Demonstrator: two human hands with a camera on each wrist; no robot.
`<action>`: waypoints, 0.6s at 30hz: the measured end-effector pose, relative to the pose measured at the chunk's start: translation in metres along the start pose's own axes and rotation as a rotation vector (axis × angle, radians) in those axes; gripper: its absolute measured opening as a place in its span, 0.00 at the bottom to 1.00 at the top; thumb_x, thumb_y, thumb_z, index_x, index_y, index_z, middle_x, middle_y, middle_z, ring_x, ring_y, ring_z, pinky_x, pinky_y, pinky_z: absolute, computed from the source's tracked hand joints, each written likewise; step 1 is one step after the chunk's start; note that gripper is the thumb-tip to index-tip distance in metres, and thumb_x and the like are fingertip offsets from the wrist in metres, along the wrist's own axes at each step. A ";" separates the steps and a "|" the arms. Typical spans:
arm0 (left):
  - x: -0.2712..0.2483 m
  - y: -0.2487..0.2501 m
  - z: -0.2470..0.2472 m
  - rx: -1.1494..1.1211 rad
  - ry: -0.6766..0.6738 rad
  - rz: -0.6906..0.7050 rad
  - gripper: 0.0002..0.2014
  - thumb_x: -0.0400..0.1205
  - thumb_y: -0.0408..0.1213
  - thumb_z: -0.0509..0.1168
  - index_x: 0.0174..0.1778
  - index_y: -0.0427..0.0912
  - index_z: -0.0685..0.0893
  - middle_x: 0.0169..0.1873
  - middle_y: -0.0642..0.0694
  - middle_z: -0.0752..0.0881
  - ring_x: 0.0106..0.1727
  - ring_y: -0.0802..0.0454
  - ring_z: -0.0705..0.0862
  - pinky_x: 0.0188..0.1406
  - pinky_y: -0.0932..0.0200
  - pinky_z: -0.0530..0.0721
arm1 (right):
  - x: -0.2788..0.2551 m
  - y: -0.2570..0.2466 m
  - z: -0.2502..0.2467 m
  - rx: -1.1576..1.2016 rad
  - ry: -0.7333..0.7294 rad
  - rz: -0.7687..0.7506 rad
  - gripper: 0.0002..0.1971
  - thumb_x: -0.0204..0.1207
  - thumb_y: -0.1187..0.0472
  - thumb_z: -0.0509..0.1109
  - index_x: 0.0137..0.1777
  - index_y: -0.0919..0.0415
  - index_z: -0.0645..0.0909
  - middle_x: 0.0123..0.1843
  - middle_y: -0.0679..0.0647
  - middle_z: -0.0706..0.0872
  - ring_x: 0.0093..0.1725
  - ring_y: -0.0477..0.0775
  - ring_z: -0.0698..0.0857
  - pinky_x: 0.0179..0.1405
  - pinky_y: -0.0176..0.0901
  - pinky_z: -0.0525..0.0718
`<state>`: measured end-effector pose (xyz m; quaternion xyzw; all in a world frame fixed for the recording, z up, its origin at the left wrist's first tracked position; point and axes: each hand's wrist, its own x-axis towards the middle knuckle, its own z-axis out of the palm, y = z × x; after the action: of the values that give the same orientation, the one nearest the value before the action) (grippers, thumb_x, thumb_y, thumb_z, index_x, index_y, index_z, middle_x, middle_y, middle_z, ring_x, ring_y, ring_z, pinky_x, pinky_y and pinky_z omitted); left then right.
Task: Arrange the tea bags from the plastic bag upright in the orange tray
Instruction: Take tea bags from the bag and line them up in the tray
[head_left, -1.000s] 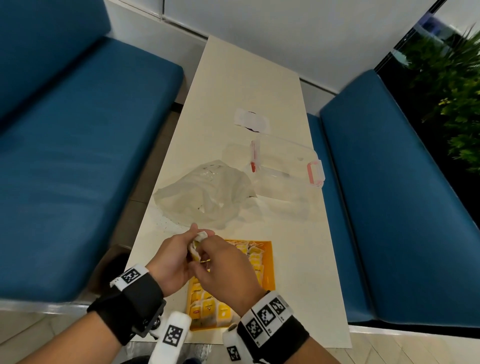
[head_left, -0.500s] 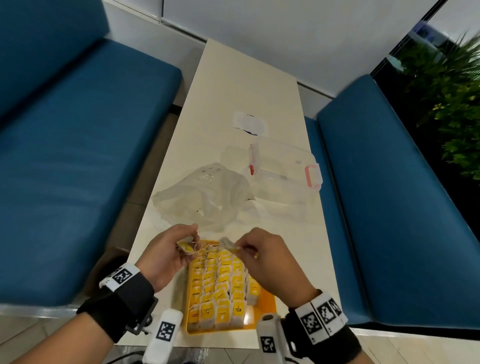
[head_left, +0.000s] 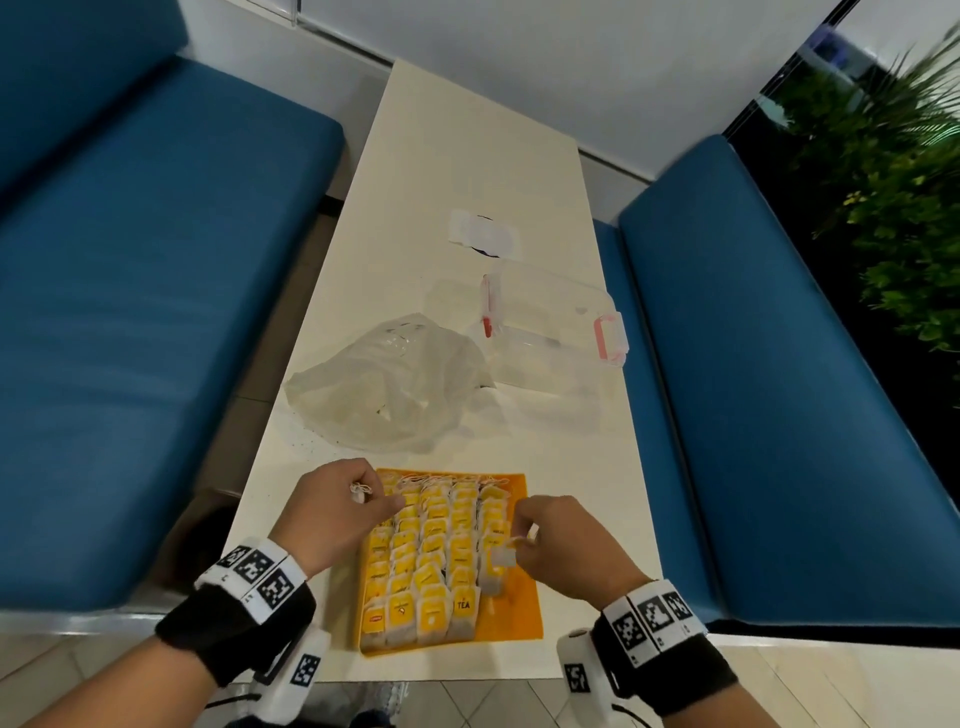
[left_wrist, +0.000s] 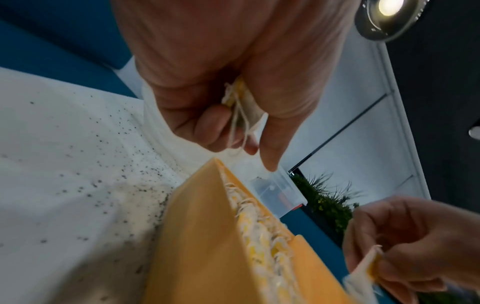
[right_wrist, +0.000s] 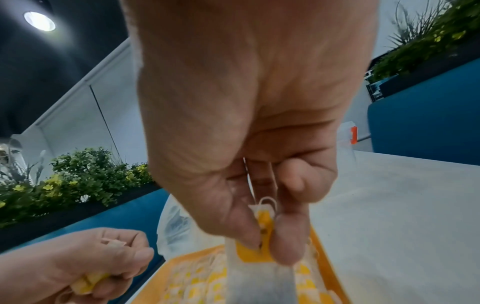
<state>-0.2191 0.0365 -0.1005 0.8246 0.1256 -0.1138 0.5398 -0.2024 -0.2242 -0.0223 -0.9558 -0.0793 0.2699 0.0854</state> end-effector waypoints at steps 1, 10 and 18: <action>0.000 -0.003 0.001 0.032 0.005 -0.004 0.13 0.71 0.44 0.83 0.31 0.47 0.84 0.34 0.51 0.87 0.40 0.54 0.85 0.37 0.59 0.78 | -0.002 -0.001 0.002 -0.018 -0.058 -0.005 0.02 0.76 0.60 0.67 0.43 0.51 0.79 0.48 0.49 0.84 0.41 0.49 0.81 0.36 0.39 0.79; 0.002 -0.025 0.008 0.107 0.001 -0.003 0.13 0.71 0.41 0.83 0.34 0.47 0.82 0.38 0.52 0.86 0.41 0.56 0.83 0.37 0.64 0.74 | 0.009 -0.020 0.032 -0.250 -0.423 -0.063 0.07 0.79 0.72 0.64 0.43 0.60 0.79 0.39 0.50 0.76 0.43 0.54 0.77 0.31 0.34 0.71; 0.001 -0.026 0.007 0.086 -0.007 -0.001 0.13 0.71 0.40 0.82 0.35 0.47 0.82 0.38 0.51 0.86 0.43 0.53 0.83 0.41 0.59 0.78 | 0.026 -0.020 0.058 -0.253 -0.352 0.046 0.12 0.80 0.73 0.62 0.61 0.67 0.81 0.63 0.62 0.83 0.62 0.61 0.85 0.54 0.46 0.83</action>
<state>-0.2268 0.0399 -0.1260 0.8467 0.1192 -0.1221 0.5040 -0.2134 -0.1922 -0.0796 -0.8986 -0.1045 0.4224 -0.0567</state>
